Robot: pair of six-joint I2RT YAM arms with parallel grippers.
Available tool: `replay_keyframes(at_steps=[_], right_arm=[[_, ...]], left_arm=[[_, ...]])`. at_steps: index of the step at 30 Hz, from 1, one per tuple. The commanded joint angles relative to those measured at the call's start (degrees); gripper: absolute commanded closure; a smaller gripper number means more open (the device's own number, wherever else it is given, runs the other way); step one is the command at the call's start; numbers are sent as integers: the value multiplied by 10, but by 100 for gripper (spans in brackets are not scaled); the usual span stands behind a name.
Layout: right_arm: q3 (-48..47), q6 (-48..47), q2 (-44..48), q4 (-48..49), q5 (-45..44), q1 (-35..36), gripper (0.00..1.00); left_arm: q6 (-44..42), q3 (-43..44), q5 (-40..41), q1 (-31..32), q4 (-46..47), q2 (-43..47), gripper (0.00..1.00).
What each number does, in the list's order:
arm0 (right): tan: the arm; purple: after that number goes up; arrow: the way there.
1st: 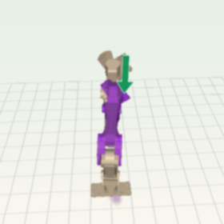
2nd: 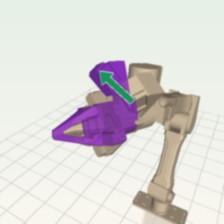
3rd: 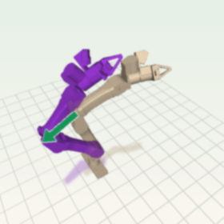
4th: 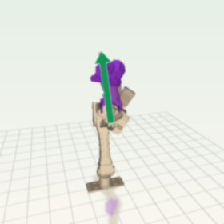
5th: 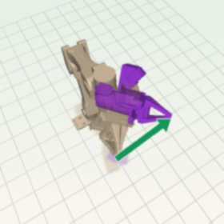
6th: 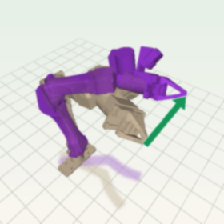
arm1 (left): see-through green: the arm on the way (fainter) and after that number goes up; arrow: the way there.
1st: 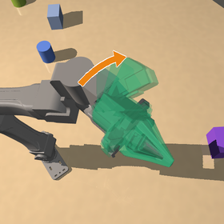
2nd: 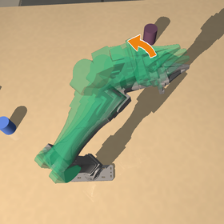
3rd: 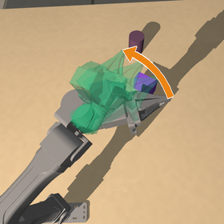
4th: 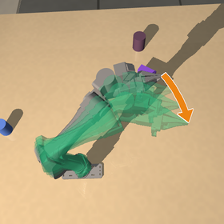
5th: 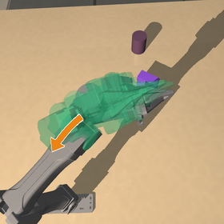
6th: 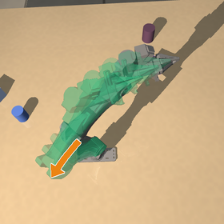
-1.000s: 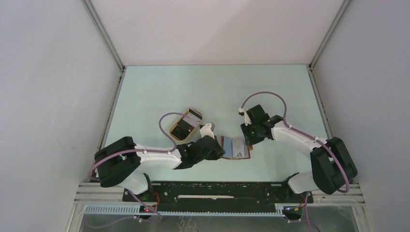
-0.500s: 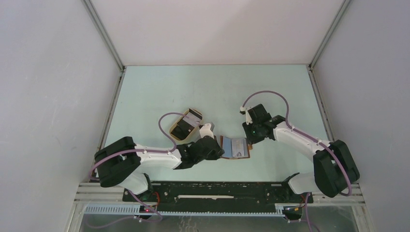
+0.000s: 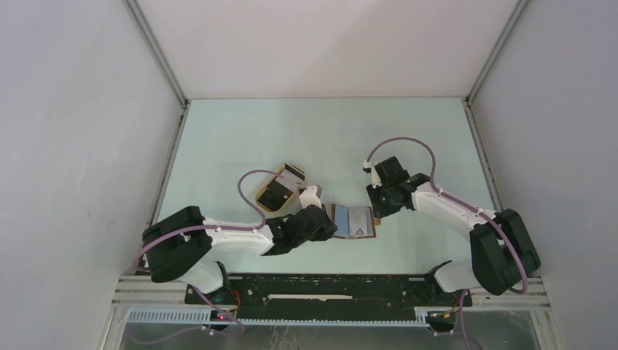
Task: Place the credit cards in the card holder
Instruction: Close the card holder at the center of the board.
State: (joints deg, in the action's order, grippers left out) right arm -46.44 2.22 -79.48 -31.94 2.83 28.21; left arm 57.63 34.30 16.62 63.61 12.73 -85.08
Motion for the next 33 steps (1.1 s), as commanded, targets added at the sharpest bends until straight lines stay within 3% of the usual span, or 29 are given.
replay_keyframes(at_steps=[1,8,14,23,30,33], right_arm=[[-13,-10,-6,0,-6,-3,64],[-15,-13,-8,-2,-2,-4,71],[-15,-20,0,-4,19,-13,93],[-29,-45,8,-4,112,-48,98],[-49,-57,-19,-17,151,-51,99],[-51,-59,-23,-18,153,-57,99]], left_arm=[[10,13,36,1,14,14,100],[15,4,48,1,15,22,100],[16,2,57,1,12,28,100],[-15,18,8,1,43,23,100],[-60,80,-67,-4,40,-24,82],[-66,94,-126,-18,84,-57,72]])
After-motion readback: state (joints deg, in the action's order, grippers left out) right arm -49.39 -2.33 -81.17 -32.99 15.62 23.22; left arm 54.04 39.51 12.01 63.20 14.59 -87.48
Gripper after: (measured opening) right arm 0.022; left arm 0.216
